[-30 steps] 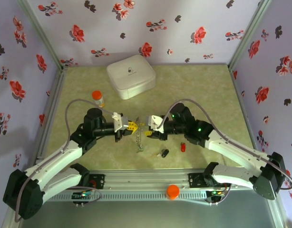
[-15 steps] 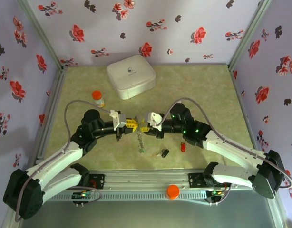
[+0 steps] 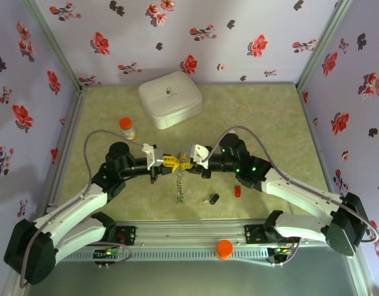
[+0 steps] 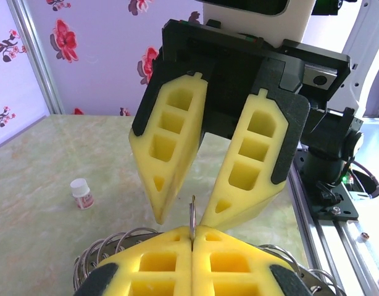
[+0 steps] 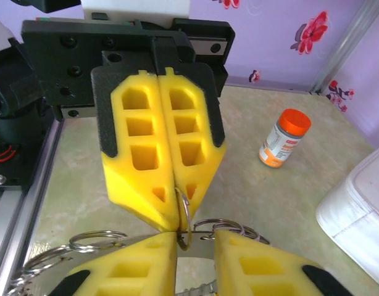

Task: Put the keys on the keyring

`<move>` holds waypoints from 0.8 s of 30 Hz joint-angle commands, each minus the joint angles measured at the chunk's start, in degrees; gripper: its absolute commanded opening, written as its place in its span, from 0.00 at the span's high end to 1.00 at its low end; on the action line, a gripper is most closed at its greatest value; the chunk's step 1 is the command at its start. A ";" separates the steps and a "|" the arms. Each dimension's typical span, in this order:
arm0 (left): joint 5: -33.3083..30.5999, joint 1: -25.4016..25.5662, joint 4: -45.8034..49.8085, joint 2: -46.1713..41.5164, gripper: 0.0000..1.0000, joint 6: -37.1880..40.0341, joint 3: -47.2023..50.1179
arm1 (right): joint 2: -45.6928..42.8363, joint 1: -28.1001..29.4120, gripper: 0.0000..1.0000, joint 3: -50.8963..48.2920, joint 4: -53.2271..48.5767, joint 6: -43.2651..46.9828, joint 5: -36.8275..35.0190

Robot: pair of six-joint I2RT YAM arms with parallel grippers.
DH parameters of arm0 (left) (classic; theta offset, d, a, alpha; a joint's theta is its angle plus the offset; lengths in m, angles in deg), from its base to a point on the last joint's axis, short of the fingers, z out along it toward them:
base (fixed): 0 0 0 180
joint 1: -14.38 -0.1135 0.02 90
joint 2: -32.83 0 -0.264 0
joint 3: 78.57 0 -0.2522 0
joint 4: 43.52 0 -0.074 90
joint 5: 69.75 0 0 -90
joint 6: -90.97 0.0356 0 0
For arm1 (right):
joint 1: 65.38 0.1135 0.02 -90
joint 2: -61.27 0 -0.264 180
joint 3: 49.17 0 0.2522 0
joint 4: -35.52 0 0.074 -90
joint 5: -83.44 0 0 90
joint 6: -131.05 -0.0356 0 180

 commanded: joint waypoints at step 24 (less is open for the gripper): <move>-43.43 8.50 15.69 2.02 1.00 -38.42 -11.03 | -2.00 12.53 0.68 -9.78 11.69 -35.08 -10.31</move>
